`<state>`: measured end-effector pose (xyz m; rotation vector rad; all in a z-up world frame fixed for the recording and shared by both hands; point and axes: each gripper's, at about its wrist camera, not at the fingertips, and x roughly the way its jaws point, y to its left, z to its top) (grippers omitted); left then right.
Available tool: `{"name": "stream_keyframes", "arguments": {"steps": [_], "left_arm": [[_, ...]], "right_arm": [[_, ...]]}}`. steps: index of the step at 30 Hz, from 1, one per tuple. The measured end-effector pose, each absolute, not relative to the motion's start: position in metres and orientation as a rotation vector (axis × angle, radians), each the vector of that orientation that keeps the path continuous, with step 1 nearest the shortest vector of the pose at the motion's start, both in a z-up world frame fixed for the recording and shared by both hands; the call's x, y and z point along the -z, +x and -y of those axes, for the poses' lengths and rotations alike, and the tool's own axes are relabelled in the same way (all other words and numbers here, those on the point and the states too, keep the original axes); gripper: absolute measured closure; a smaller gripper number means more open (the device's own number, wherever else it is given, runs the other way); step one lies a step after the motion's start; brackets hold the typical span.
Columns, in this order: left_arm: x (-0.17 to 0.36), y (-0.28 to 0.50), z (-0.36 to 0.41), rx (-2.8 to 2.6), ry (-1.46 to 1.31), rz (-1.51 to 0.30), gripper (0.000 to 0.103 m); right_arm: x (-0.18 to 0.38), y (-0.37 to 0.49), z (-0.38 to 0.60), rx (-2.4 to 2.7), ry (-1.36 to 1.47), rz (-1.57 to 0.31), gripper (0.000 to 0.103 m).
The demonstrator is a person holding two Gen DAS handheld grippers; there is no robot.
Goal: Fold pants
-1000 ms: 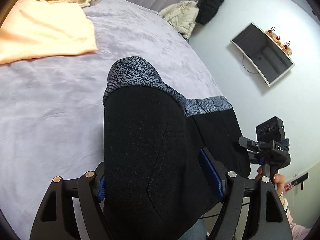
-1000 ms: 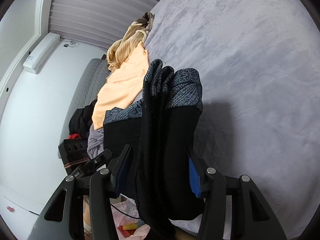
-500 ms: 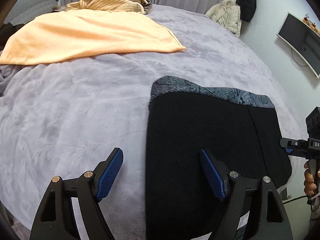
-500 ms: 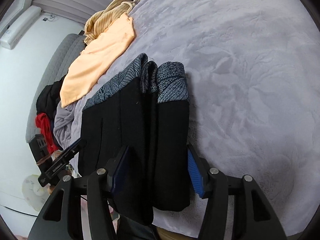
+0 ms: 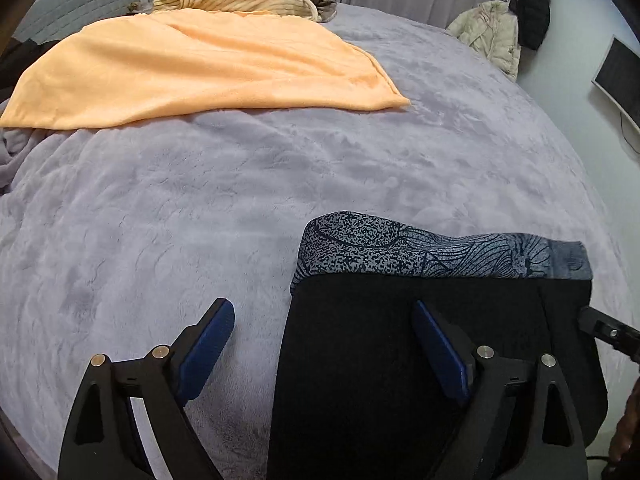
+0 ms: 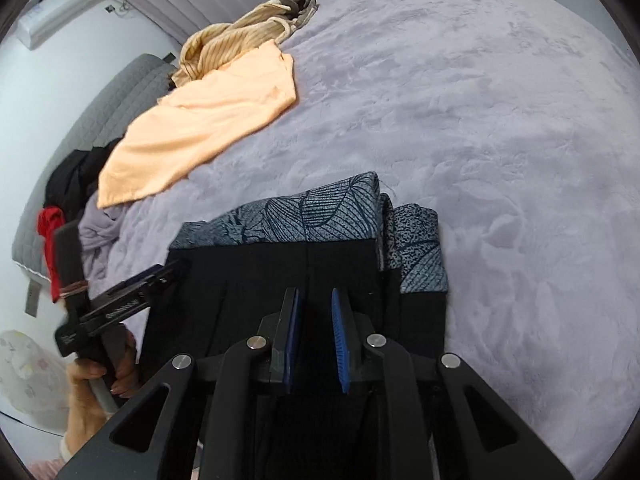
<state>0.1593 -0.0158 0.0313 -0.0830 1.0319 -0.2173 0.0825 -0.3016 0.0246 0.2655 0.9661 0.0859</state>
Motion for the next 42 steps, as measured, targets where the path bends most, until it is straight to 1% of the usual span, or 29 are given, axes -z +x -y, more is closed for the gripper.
{"name": "stream_keyframes", "arguments": {"steps": [5,15,16,17,19,23,28,30,31,34,37,39,42], "left_arm": [[-0.037,0.149,0.003,0.236,-0.13,-1.028,0.011],[-0.08,0.086,0.034,0.285,0.026,-0.87,0.011],[-0.083,0.08,0.035,0.296,0.014,-0.858,0.007],[-0.085,0.075,0.035,0.306,-0.008,-0.852,0.0],[-0.087,0.067,0.036,0.327,-0.053,-0.852,0.0],[-0.078,0.058,0.042,0.329,-0.07,-0.895,0.0],[-0.066,0.048,0.052,0.279,0.008,-0.921,0.0],[-0.062,0.045,0.056,0.24,0.066,-0.926,0.0],[-0.059,0.044,0.057,0.228,0.084,-0.924,0.0],[-0.054,0.036,0.058,0.211,0.094,-0.89,0.0],[-0.053,0.035,0.057,0.198,0.085,-0.896,0.0],[-0.052,0.036,0.055,0.194,0.065,-0.909,0.0],[-0.051,0.036,0.053,0.191,0.046,-0.921,0.0]], "right_arm": [[-0.017,0.087,0.303,-0.114,0.267,-0.938,0.085],[-0.019,0.063,0.308,-0.129,0.318,-0.908,0.085],[-0.02,0.06,0.308,-0.128,0.318,-0.907,0.085],[-0.021,0.057,0.307,-0.124,0.318,-0.906,0.084],[-0.023,0.05,0.306,-0.115,0.312,-0.903,0.084],[-0.026,0.036,0.303,-0.103,0.299,-0.9,0.078],[-0.032,0.02,0.298,-0.08,0.274,-0.904,0.07],[-0.033,0.014,0.293,-0.067,0.234,-0.919,0.059],[-0.032,0.011,0.29,-0.048,0.198,-0.924,0.057],[-0.026,0.0,0.28,-0.024,0.127,-0.919,0.053],[-0.023,-0.008,0.275,-0.002,0.09,-0.914,0.051],[-0.023,-0.014,0.276,0.008,0.095,-0.913,0.046],[-0.023,-0.02,0.283,0.007,0.154,-0.914,0.043]]}}
